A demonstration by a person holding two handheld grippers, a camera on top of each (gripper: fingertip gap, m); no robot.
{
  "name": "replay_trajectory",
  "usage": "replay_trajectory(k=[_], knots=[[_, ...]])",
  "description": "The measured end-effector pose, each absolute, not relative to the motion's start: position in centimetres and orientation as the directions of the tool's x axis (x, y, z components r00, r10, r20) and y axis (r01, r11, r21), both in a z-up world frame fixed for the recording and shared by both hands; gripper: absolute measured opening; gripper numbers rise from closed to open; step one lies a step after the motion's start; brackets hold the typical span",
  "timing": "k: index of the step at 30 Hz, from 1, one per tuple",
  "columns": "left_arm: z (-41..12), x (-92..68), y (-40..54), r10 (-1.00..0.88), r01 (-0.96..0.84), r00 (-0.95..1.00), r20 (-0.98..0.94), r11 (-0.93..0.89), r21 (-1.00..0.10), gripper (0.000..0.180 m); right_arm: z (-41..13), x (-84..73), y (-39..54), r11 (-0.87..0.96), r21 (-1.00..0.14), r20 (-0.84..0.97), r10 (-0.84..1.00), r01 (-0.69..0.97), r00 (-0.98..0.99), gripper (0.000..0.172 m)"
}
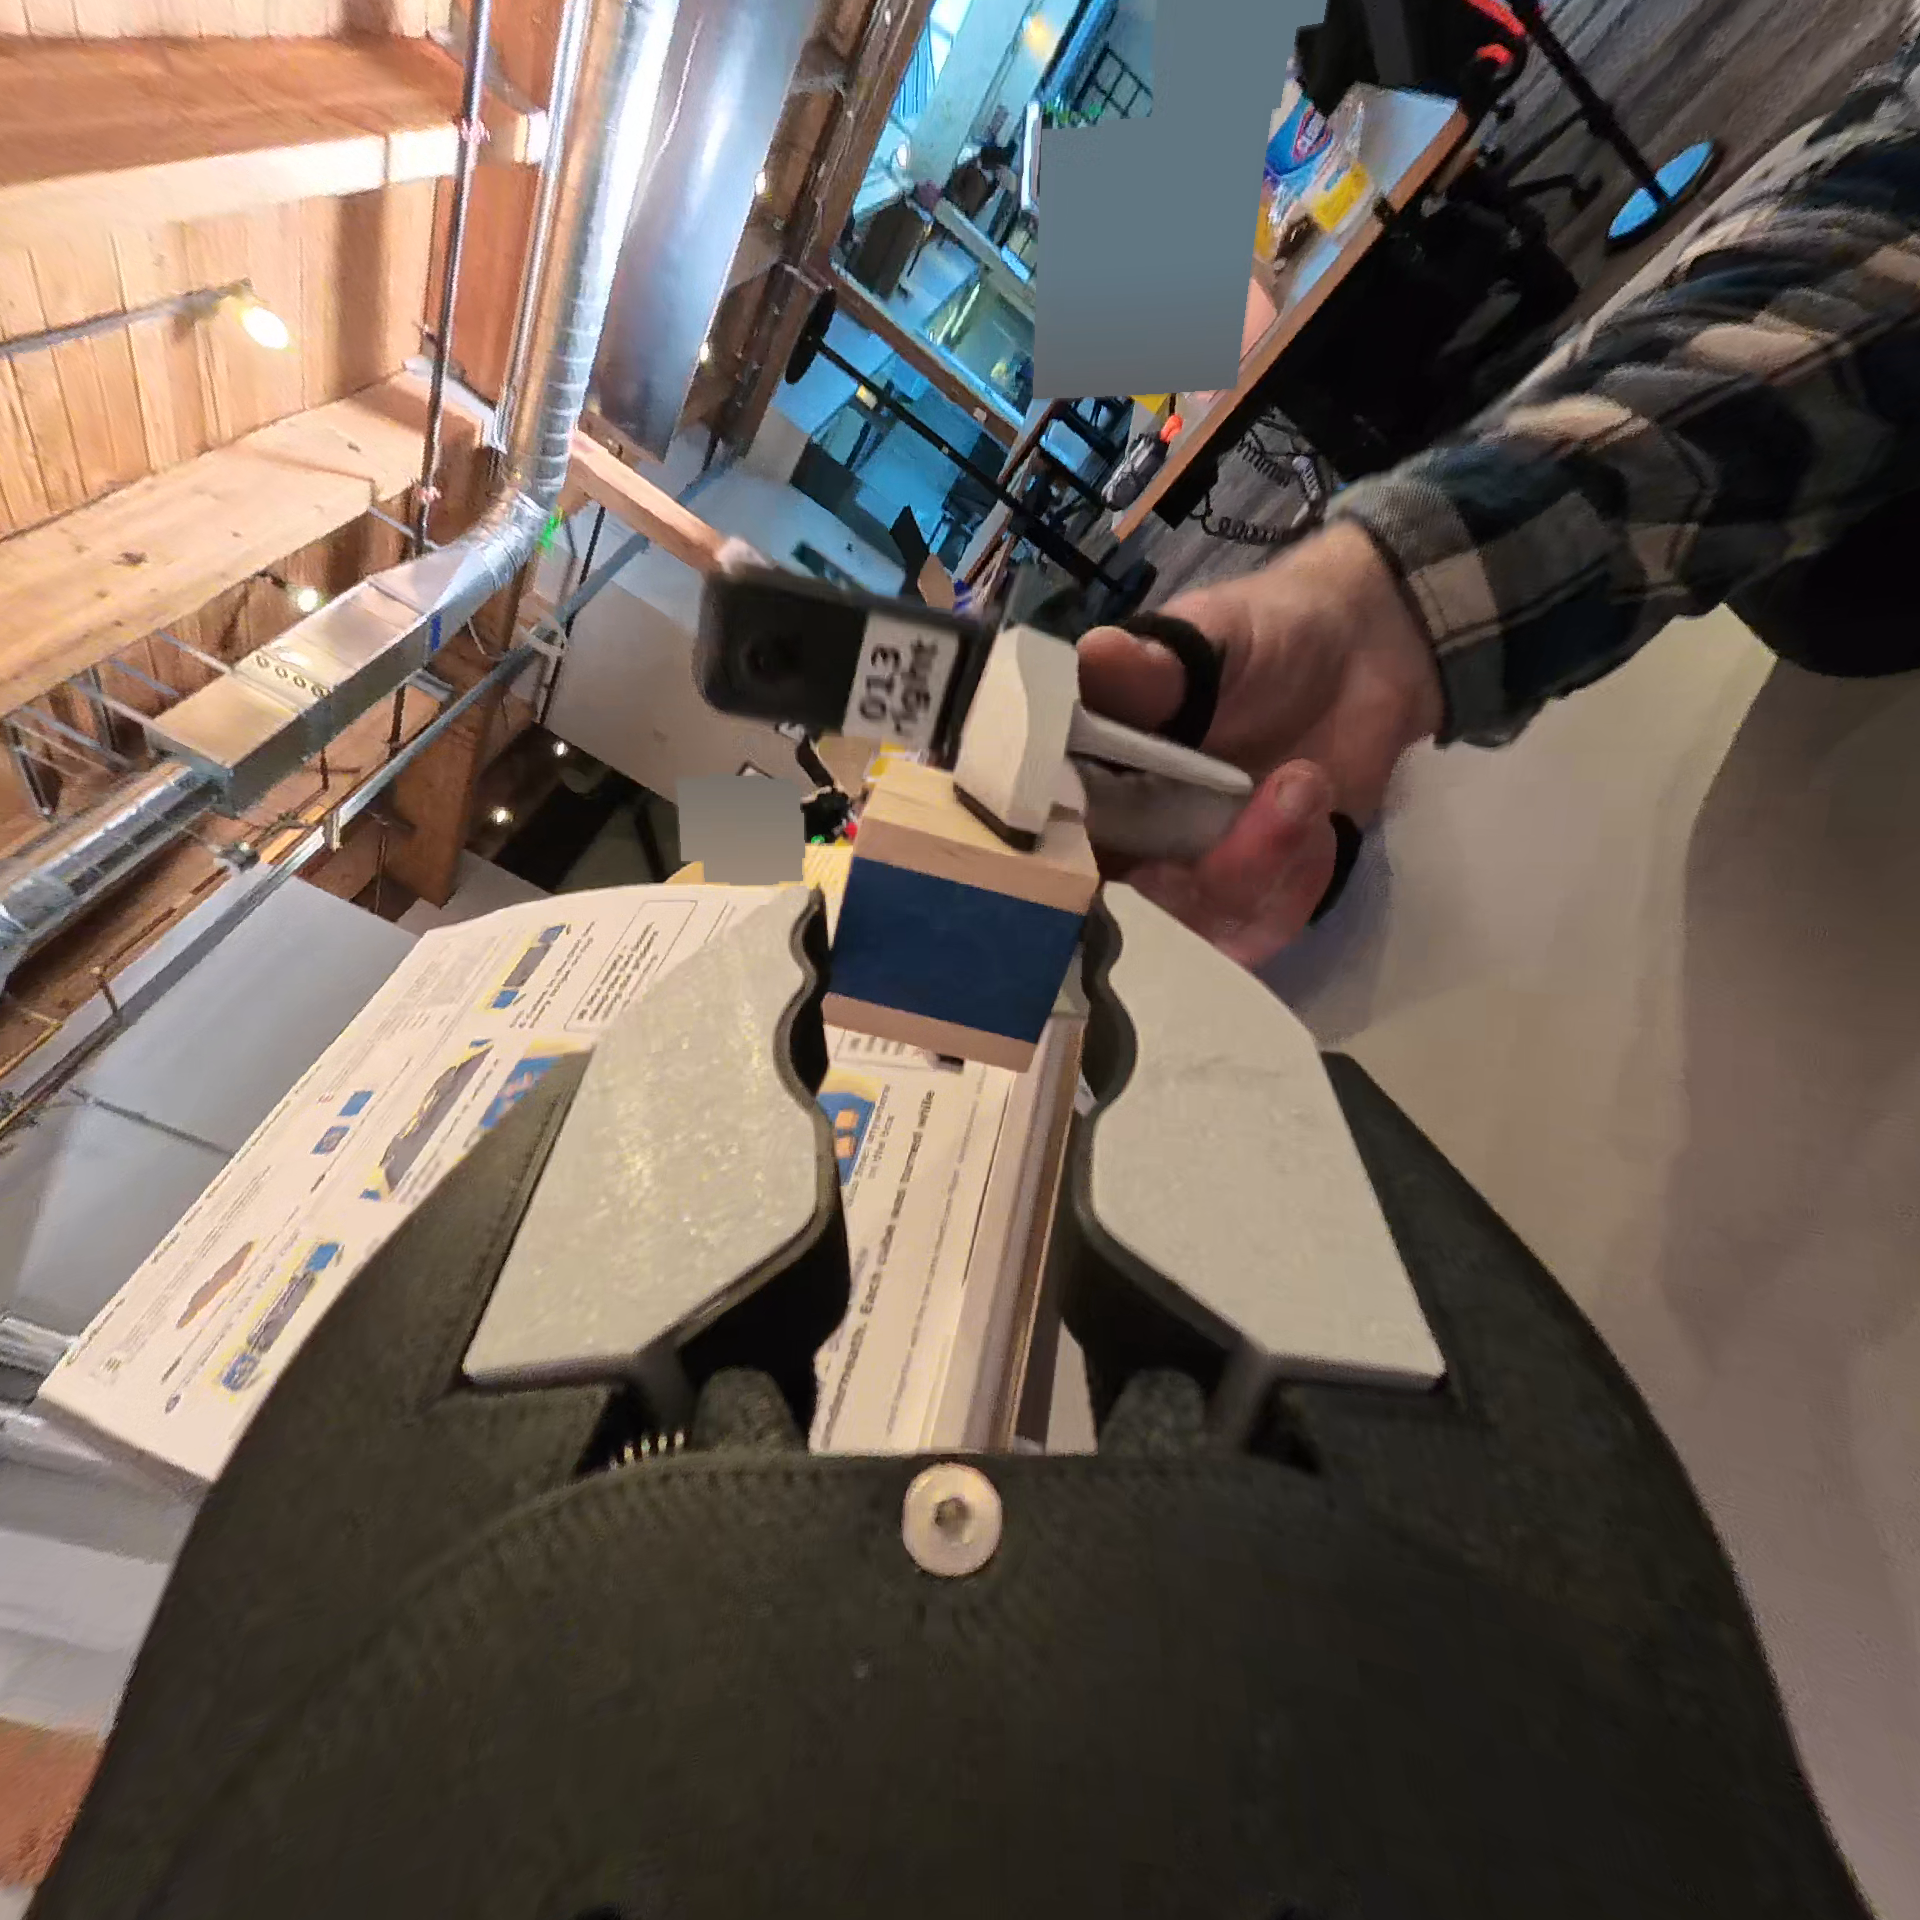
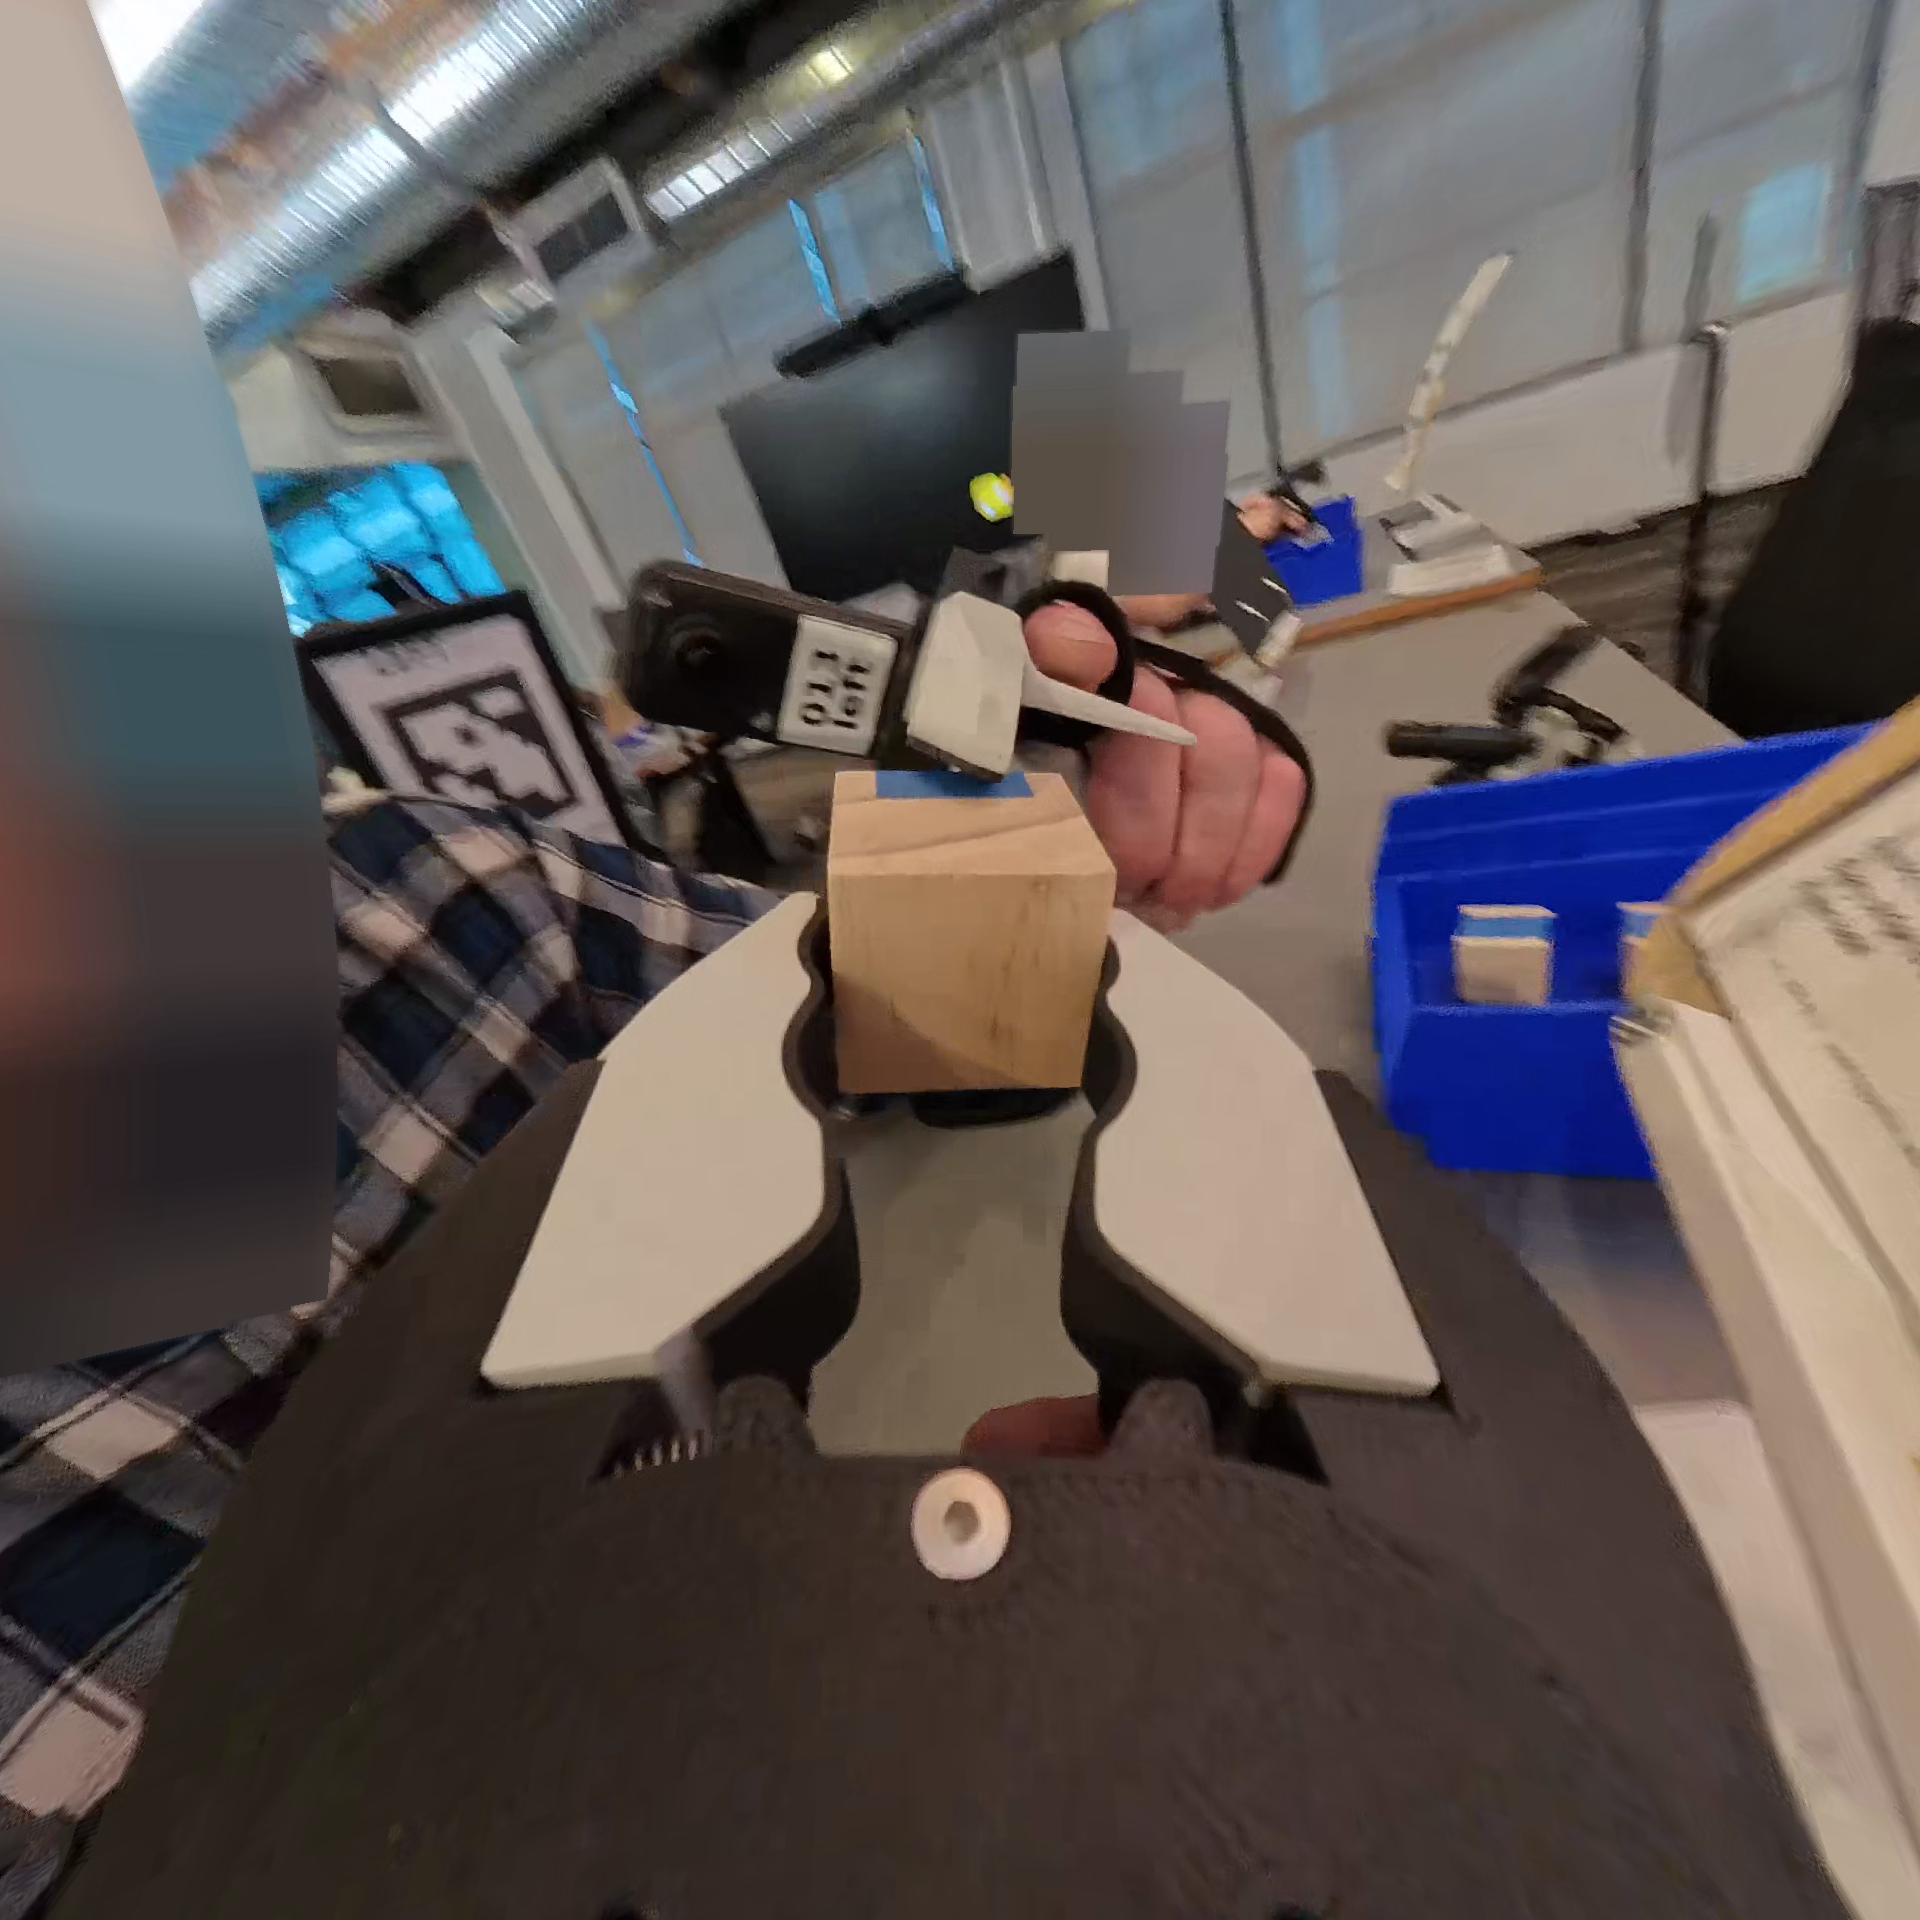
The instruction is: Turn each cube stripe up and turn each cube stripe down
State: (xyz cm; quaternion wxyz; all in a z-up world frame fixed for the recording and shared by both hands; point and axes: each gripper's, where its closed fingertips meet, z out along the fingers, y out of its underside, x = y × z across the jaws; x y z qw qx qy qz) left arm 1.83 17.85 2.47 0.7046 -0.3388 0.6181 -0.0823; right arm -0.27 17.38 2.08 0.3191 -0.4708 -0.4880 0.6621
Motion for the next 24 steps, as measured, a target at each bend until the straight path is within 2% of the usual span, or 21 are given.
replay_trajectory(k=[4, 7, 10, 12, 17, 24], knots=[[3.4, 0.5, 19.1, -0.525, -0.306, 0.290, -0.800, 0.741, -0.597, 0.041, 3.3, 2.8, 20.9, -0.236, -0.965, -0.248, 0.963, 0.113, -0.107, 0.046], [4.5, -1.5, 20.2, -0.495, -0.337, 0.328, -0.805, 0.735, -0.589, 0.019, 5.2, 9.8, 27.5, -0.169, -0.978, -0.133, 0.957, 0.121, 0.258, 0.045], [5.0, -3.4, 21.7, -0.491, -0.381, 0.358, -0.794, 0.700, -0.604, 0.012, 4.5, 20.0, 35.3, -0.176, -0.965, -0.007, 0.754, 0.192, 0.657, 0.045], [5.0, -4.7, 23.0, -0.480, -0.418, 0.382, -0.790, 0.673, -0.610, 0.008, 1.6, 26.3, 39.4, -0.288, -0.926, 0.033, 0.583, 0.244, 0.812, 0.045], [5.0, -7.1, 25.4, -0.472, -0.454, 0.439, -0.765, 0.618, -0.642, 0.007, -8.2, 34.1, 44.5, -0.586, -0.754, 0.062, 0.384, 0.296, 0.921, 0.046], [4.3, -9.2, 27.6, -0.477, -0.497, 0.472, -0.741, 0.550, -0.671, 0.009, -18.8, 35.9, 46.3, -0.806, -0.485, 0.057, 0.358, 0.340, 0.932, 0.046]])
